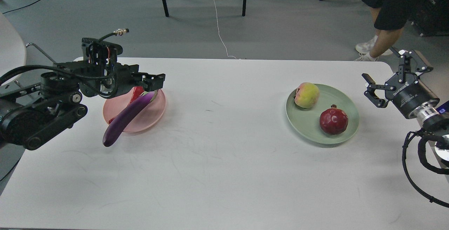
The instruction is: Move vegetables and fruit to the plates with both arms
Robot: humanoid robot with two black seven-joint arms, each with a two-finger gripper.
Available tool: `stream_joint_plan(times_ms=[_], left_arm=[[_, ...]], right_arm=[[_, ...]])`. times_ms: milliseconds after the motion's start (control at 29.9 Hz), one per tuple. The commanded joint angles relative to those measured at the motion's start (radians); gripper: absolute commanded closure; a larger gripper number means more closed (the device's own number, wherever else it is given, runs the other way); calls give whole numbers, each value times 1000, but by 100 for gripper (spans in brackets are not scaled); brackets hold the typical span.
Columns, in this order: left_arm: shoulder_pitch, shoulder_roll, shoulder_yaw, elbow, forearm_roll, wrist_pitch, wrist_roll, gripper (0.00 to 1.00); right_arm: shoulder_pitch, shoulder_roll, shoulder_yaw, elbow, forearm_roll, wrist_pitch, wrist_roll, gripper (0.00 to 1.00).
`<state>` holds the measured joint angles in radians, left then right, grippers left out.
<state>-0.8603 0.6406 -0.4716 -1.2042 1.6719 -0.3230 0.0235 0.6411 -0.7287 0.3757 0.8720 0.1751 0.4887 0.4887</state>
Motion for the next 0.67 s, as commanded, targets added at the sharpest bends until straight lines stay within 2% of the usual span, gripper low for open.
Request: stream_joint_plan(times_ms=[0,100,134,234,301,469,636], left_arm=[[41,-25,-74,-27,-356,117,-20,2],[95,-41,-96,-47,-666,229,-75,2],[108,-42,-104,-64,-757,260,-111,2],[176,-53,-152,-84,-892,285,-212,2],[260,-96,-246,-92,-938,285,-266,2],[457,-245,-513,-90,-976,269,-272,2],[510,-292,-575,-90,-980,239,-270,2]], right_arm=[[6,3,52,1,0,0,0,1],[5,18,80,-2,0,0,0,1],[3,23,86,-4,0,0,0,1],[-4,38,86,1,0,0,0,1],[-8,43,85,-1,1,0,0,1],[-15,60,83,2,0,0,0,1],[-15,63,78,5,0,0,0,1]])
